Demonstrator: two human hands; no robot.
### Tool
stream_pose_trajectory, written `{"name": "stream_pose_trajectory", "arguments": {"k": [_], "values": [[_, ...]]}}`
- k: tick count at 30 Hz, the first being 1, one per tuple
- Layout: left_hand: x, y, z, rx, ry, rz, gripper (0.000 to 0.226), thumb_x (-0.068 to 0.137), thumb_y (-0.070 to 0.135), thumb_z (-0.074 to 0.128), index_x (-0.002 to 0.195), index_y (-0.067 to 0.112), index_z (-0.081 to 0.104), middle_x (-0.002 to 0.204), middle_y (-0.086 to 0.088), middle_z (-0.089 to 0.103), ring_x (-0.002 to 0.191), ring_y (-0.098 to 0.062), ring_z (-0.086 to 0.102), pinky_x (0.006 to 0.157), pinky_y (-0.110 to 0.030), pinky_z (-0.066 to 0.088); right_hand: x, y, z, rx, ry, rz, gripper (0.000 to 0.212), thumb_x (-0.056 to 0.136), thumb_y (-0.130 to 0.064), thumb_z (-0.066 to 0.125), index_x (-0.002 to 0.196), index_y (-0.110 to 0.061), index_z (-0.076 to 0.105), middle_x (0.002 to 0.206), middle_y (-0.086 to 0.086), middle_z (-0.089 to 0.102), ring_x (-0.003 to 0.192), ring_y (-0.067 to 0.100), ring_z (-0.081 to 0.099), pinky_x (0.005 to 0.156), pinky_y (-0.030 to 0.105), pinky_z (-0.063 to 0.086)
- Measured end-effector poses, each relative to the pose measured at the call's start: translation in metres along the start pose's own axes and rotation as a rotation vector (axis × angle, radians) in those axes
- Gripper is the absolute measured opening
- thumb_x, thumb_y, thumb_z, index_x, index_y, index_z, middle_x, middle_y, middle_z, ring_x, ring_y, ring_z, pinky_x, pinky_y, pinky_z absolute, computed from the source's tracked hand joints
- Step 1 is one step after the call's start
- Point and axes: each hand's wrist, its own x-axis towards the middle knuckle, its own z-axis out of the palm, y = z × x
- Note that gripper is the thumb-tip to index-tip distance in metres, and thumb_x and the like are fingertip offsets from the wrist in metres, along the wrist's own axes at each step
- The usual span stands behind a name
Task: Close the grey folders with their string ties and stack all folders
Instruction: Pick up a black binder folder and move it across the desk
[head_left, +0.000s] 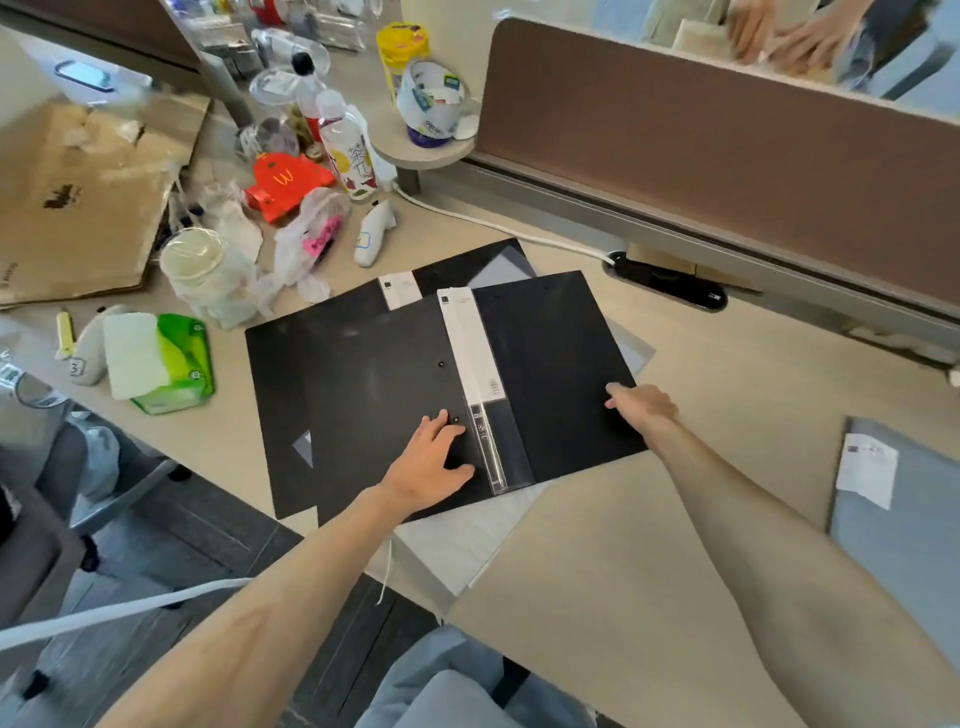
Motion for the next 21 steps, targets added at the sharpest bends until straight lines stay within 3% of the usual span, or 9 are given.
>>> {"name": "stream_pose_trajectory", "arguments": {"k": [2,5,7,11,14,18,21], "values": [[-0.004,0.006,0.006,0.024,-0.025,-0.020,0.080,0.086,0.044,0.062,0.150,0.020,0.020,0.162,0.002,0.003,0.149,-0.020,-0.006,0.120,-0.044,0.018,-0.003,0.001,0.005,-0.077,0.040,-0.014,0.043,0.084,-0.044,0.047,0.112,-0.015,0.063,0.131,0.014,0.047,0.119,0.035,0.043,0.092,0.038,0.037],[-0.010,0.018,0.019,0.178,-0.079,-0.076,0.119,0.067,0.065,0.070,0.151,0.026,-0.004,0.161,0.004,-0.012,0.148,-0.024,-0.014,0.115,-0.061,0.019,-0.009,0.007,0.006,-0.102,0.118,-0.040,0.046,0.084,-0.039,0.052,0.123,-0.013,0.047,0.136,0.014,0.035,0.126,0.035,0.033,0.100,0.045,0.033],[-0.009,0.025,0.029,0.266,-0.066,-0.093,0.127,0.063,0.065,0.072,0.149,0.031,-0.014,0.159,0.001,-0.020,0.147,-0.029,-0.018,0.110,-0.067,0.021,-0.008,0.016,0.005,-0.131,0.140,-0.059,0.051,0.085,-0.038,0.053,0.127,-0.011,0.043,0.138,0.013,0.033,0.128,0.034,0.031,0.101,0.047,0.035],[-0.009,0.032,0.040,0.326,-0.009,-0.074,0.116,0.073,0.058,0.067,0.148,0.033,-0.019,0.158,-0.007,-0.025,0.145,-0.040,-0.019,0.108,-0.068,0.023,-0.006,0.032,0.002,-0.135,0.097,-0.119,0.054,0.086,-0.037,0.053,0.133,-0.013,0.042,0.139,0.012,0.036,0.129,0.031,0.033,0.103,0.045,0.037],[-0.013,0.023,0.039,0.364,0.007,-0.001,0.109,0.073,0.063,0.057,0.147,0.037,-0.018,0.159,-0.007,-0.023,0.145,-0.041,-0.017,0.108,-0.063,0.031,-0.008,0.041,-0.002,-0.010,0.071,-0.087,0.051,0.084,-0.039,0.054,0.128,-0.014,0.046,0.134,0.012,0.045,0.126,0.031,0.040,0.102,0.042,0.037],[-0.022,0.012,0.025,0.305,0.067,0.079,0.097,0.078,0.061,0.048,0.146,0.040,-0.019,0.160,0.003,-0.020,0.148,-0.031,-0.013,0.102,-0.047,0.047,-0.015,0.052,-0.007,0.196,0.063,-0.052,0.037,0.086,-0.039,0.053,0.108,-0.010,0.060,0.120,0.012,0.064,0.114,0.034,0.056,0.099,0.040,0.045],[-0.029,0.010,0.010,0.191,0.127,0.105,0.090,0.083,0.055,0.048,0.147,0.041,-0.015,0.161,0.008,-0.015,0.149,-0.025,-0.008,0.106,-0.043,0.044,-0.032,0.052,-0.006,0.258,0.026,-0.064,0.034,0.089,-0.042,0.053,0.092,-0.011,0.067,0.105,0.012,0.066,0.098,0.032,0.063,0.090,0.038,0.048]]}}
